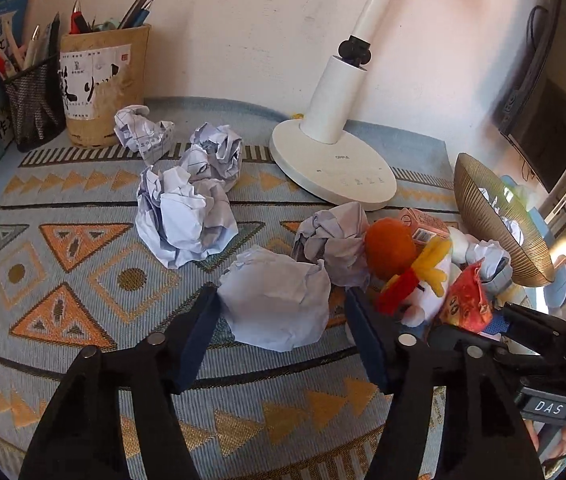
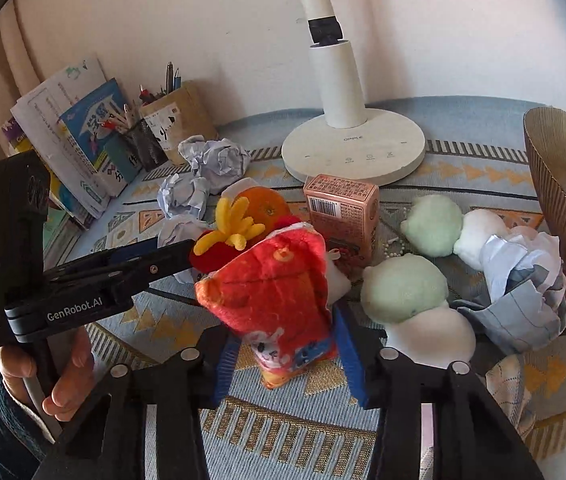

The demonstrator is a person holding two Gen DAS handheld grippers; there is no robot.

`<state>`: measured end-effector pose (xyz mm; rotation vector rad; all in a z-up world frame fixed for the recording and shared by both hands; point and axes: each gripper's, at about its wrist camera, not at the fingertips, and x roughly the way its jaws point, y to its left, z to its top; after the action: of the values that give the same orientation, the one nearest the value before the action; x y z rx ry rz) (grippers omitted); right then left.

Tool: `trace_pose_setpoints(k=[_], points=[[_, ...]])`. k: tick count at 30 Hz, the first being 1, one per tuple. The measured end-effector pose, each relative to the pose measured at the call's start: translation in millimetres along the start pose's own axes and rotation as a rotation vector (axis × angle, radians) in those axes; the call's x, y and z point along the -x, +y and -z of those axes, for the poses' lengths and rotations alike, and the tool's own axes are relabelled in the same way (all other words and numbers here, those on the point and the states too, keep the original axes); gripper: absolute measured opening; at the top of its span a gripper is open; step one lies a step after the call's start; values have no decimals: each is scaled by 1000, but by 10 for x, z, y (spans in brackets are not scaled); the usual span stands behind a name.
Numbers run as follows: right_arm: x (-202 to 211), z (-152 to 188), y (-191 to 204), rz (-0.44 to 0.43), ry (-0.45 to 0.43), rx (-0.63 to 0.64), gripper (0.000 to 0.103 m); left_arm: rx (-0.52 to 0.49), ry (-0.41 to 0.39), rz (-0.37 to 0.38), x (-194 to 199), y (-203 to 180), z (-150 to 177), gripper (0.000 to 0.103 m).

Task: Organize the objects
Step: 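Grasp the red snack bag with the right tool while the left grasps paper, then carry the snack bag and paper ball over the bowl and release both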

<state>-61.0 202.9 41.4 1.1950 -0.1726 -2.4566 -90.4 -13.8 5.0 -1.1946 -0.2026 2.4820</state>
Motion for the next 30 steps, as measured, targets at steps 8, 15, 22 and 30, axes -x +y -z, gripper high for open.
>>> trace_pose_setpoints(k=[8, 15, 22, 30], points=[[550, 93, 125, 47, -48, 21, 30, -22, -80, -17, 399, -154, 152, 46], [1042, 474, 218, 132, 189, 19, 31, -30, -174, -42, 1034, -373, 630, 46], [622, 691, 231, 11, 266, -1, 31, 130, -173, -55, 851, -154, 902, 46], [677, 824, 212, -49, 176, 68, 60, 63, -189, -75, 847, -276, 970, 46]])
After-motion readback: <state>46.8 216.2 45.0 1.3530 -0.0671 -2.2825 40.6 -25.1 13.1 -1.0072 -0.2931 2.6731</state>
